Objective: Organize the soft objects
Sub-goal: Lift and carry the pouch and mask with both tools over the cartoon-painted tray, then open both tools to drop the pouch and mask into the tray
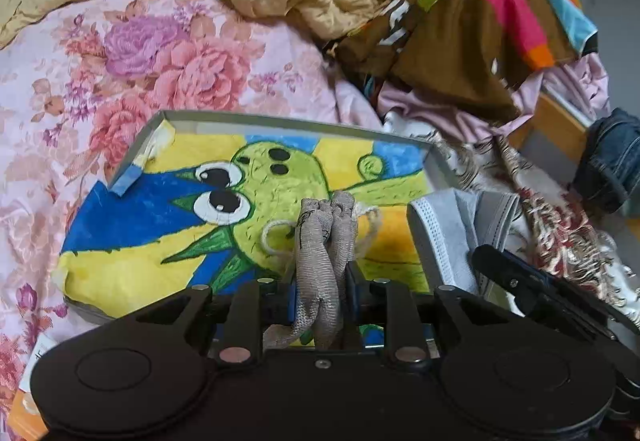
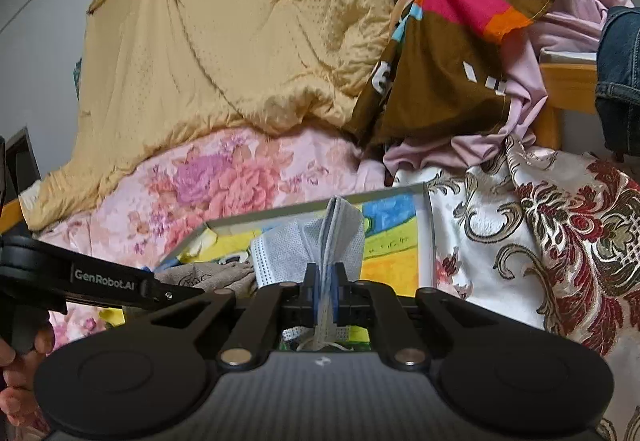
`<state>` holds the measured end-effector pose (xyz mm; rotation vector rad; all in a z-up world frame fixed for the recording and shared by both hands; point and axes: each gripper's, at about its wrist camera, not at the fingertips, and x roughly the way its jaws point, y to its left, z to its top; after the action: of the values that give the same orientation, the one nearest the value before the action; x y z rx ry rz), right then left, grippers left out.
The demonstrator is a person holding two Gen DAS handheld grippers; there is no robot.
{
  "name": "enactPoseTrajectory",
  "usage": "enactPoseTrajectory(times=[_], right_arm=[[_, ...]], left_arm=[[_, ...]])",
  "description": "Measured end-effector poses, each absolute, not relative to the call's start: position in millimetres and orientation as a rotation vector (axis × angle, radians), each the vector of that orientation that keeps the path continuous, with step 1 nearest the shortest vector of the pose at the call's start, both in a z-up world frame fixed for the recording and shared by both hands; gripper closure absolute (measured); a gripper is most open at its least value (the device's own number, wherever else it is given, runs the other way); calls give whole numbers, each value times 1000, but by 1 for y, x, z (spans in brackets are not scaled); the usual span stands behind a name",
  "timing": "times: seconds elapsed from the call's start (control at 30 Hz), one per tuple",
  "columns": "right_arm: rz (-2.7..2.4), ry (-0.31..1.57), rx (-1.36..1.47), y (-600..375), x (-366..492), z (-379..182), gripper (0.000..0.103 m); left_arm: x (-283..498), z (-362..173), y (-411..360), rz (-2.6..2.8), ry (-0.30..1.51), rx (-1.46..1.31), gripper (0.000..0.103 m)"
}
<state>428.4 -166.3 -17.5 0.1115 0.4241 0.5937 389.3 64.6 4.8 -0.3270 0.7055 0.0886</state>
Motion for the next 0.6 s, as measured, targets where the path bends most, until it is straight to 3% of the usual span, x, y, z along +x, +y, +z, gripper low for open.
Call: enactPoseTrajectory(times=[0.2,0.33,0.43,0.6], right_arm=[[588,467,96,-161,433,-24,85],[585,482,79,-160,433,-26,84],[575,481,57,-158,431,-24,72],[556,455,37,-161,426,-14,42]], left_arm=[[395,-7,62,106,732,-351,65],[392,-8,60,116,739,-365,57],[386,-6,59,132,724,-374,44],[375,2,61,162,673,-399,27]])
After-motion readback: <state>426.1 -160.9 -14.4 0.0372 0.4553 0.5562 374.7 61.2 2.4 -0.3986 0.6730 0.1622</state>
